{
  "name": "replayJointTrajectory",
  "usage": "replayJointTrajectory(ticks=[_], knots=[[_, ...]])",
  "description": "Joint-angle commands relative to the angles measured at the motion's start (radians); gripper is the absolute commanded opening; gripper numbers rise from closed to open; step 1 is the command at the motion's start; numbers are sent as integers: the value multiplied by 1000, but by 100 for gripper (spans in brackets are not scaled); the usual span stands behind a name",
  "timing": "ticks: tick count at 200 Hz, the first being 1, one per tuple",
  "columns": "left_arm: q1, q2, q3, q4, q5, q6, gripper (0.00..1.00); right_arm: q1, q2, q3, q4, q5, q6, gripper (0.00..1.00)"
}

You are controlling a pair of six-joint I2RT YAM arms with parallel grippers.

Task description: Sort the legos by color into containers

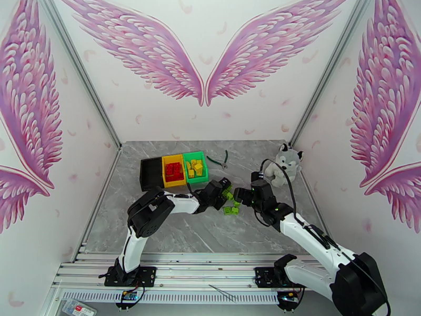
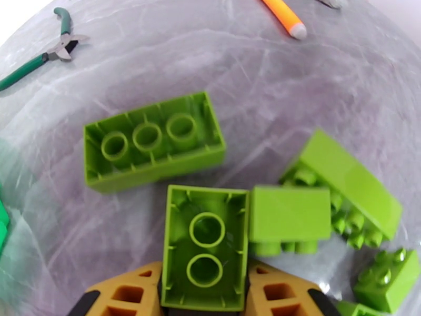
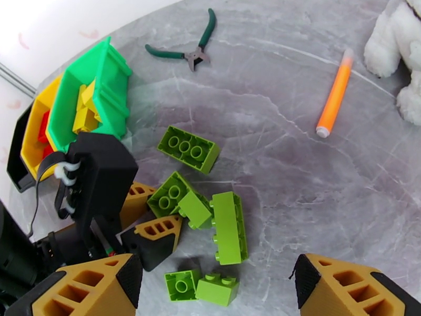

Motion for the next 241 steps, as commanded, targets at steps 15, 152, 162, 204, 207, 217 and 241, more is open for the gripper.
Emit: replayJointTrajectory(ticks=[15,152,162,204,207,217,241], knots=[[9,-168,-120,26,-56,-22,27,-4,66,43,73,-57,22,80],[500,-571,-405,-2,-350,-393,28,115,330,209,165,-149,-5,73],[538,-559,-382,-23,-337,-395,28,116,335,210,165,-152,-6,73],[640,-442,-247,-95,-290,-393,30,115,356,217,168,-157,-11,73],[645,-435,-239,-98,-285,-392,31,115,357,217,165,-155,-12,73],[656,-422,-218,-104,-265,-392,39,115,357,216,162,-150,-15,73],[658,-423,-191,-123,-275,-383,61,115,359,214,152,-134,-23,74]])
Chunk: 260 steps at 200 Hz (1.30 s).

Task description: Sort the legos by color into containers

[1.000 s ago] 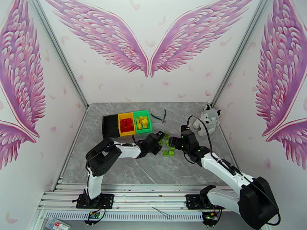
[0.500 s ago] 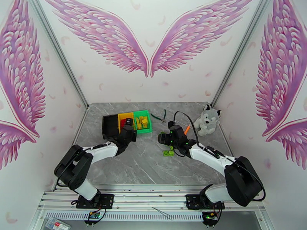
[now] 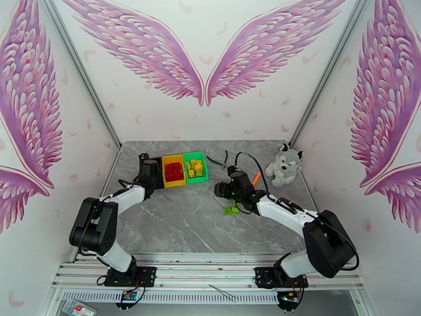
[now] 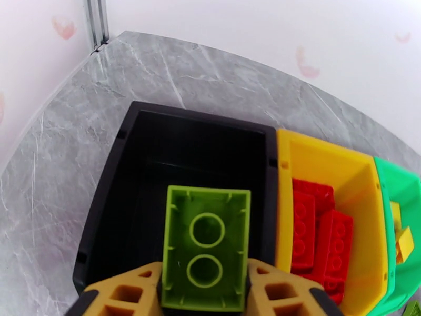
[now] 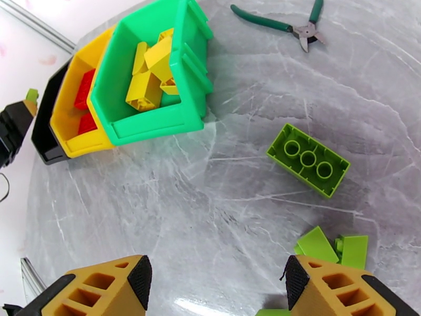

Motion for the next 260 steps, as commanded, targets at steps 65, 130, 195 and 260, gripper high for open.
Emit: replayJointTrajectory(ticks=[65,130,195,260], knots=[[-84,-103,-43,-4,46,53,83,-9,65,52,-59,121,-59,79],[-400,-55,-86,85,51,72,88,-34,248,193,-185,274,-108,81],[-433,-54,-156,183,114,0,90,-57,391,291,-223,295,-122,80],[-424,-54,-177,201,127,-3,90,-95,484,388,-243,274,-117,75]])
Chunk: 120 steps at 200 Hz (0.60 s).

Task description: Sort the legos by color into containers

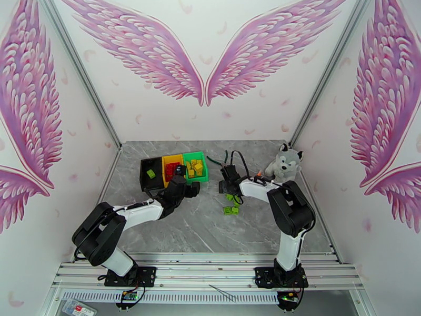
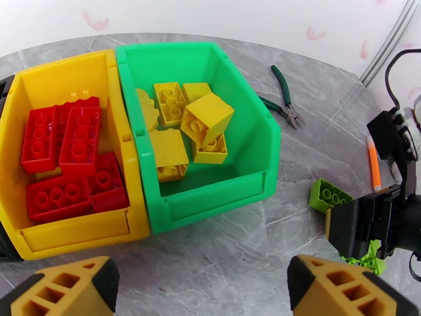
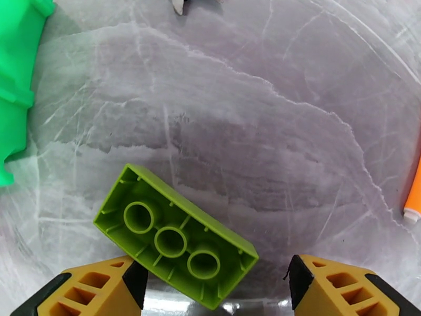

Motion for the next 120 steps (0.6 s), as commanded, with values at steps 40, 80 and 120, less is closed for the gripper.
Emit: replayJointTrajectory(ticks=[40,80,120], knots=[[19,8,-29,30,30,-5,90,-62,93,135,-45,-22,-9,72],[43,12,-36,39,62,-15,90,-90,128,170,-47,-75,-6,62],[65,0,-49,51,90,-27,90,-89,103,134,-25,-107,8,45]])
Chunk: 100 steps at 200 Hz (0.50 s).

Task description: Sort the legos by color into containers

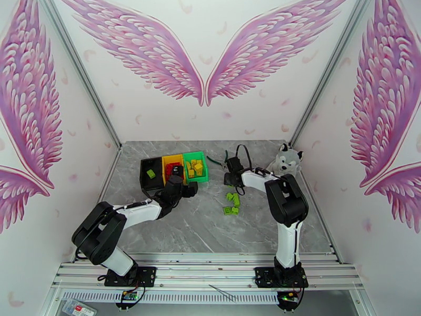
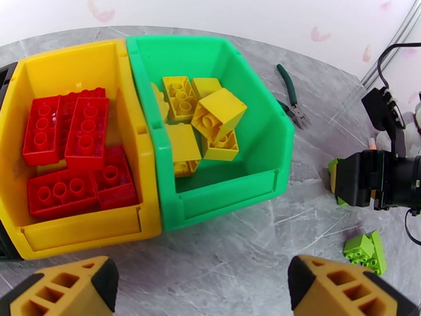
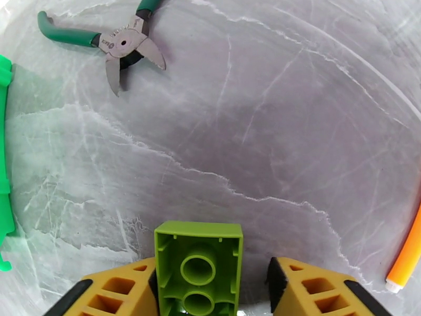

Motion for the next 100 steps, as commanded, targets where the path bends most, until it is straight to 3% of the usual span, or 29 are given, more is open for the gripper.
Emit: replayJointTrajectory(ticks=[1,45,100], knots=[[13,-4,-19,21,34,-16,90,3,-13,-14,-3,-42,12,44],[73,-37,-49,44,87,-54,92,32,-100,-75,62,-106,33,27],[209,-190,-140,24,62,-134,99,169,-141,-24,132,-279,46,24]])
